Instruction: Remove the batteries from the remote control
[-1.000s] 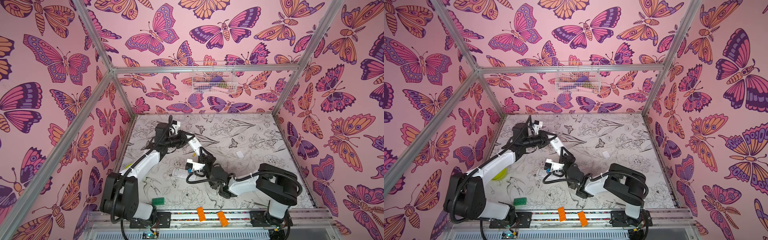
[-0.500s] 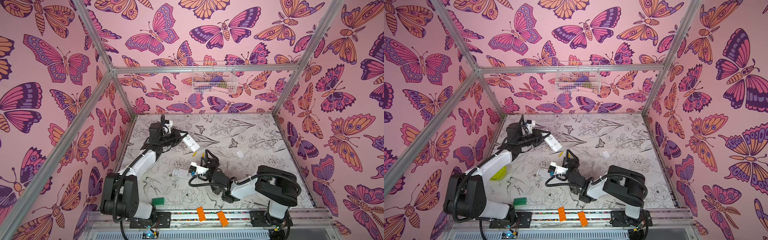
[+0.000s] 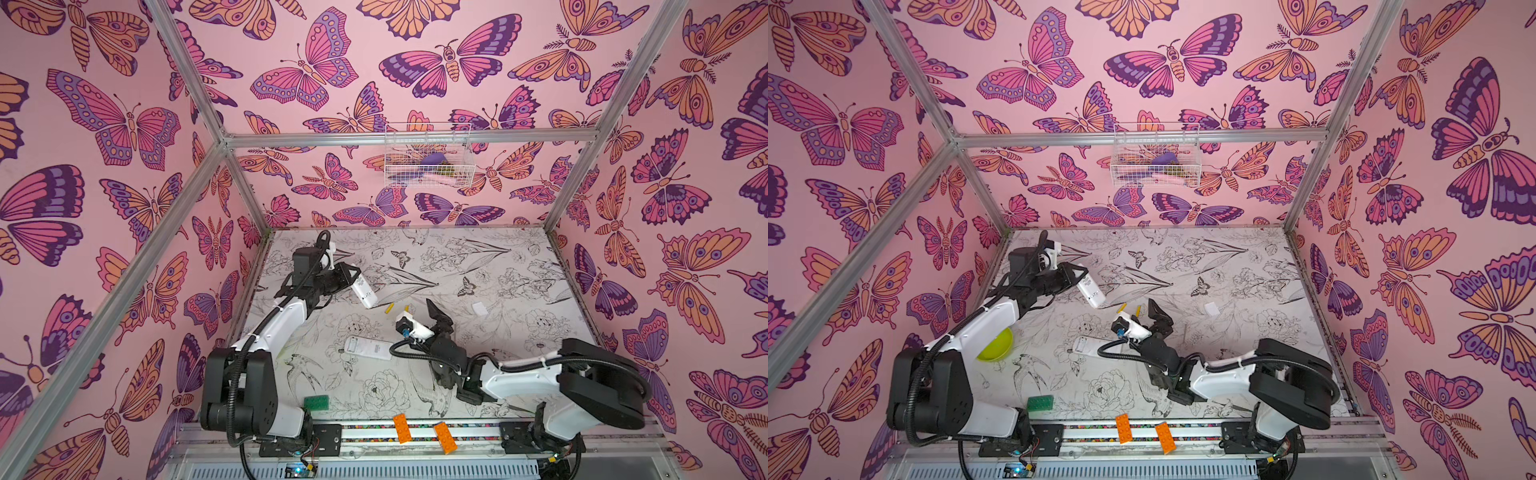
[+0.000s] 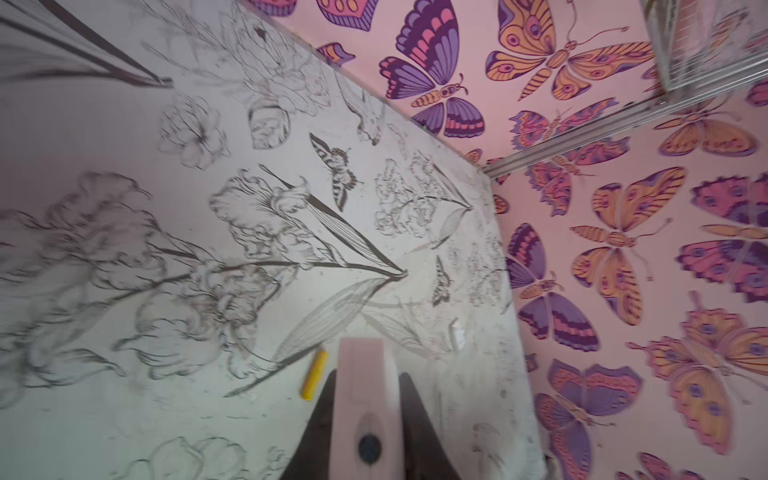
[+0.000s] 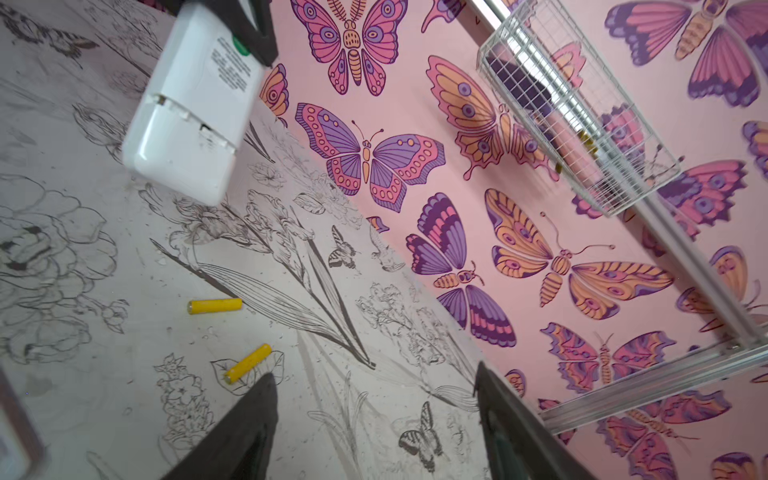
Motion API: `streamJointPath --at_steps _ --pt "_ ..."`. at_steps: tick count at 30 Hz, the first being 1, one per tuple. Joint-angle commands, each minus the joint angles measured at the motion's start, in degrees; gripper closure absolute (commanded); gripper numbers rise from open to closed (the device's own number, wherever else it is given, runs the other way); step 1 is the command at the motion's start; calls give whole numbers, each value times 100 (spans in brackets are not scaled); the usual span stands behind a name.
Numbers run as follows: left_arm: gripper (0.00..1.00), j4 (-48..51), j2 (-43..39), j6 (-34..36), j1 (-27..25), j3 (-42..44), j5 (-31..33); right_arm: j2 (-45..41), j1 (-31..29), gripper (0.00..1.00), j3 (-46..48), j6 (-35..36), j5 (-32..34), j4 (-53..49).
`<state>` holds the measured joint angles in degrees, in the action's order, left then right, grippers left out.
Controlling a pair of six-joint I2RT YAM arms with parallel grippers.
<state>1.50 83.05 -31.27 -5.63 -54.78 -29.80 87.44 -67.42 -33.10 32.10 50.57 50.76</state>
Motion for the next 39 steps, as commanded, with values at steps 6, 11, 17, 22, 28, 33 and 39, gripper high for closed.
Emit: streamJointPath --at_steps 6,11,17,22,28,33,39 --pt "100 362 -114 1879 26 182 1965 -787 233 25 -92 -2814 -359 -2601" --pt "100 -24 -31 2020 11 483 2106 -931 231 26 126 -3366 -427 -2739" --pt "100 -675 145 2155 1 990 2326 -717 233 27 -89 -4131 -943 -2994" --pt "100 -686 61 1929 6 1006 2150 -242 232 29 -649 -4631 -1596 -3234" --pt "100 -758 -221 1528 16 918 1339 501 257 30 -1413 -5116 -2337 -3062" --pt "100 -717 -289 1487 31 803 1312 937 475 32 -2158 -5659 -2969 -3259" --pt "100 -301 -412 1030 92 468 856 917 655 33 -2378 -5907 -3079 -3577"
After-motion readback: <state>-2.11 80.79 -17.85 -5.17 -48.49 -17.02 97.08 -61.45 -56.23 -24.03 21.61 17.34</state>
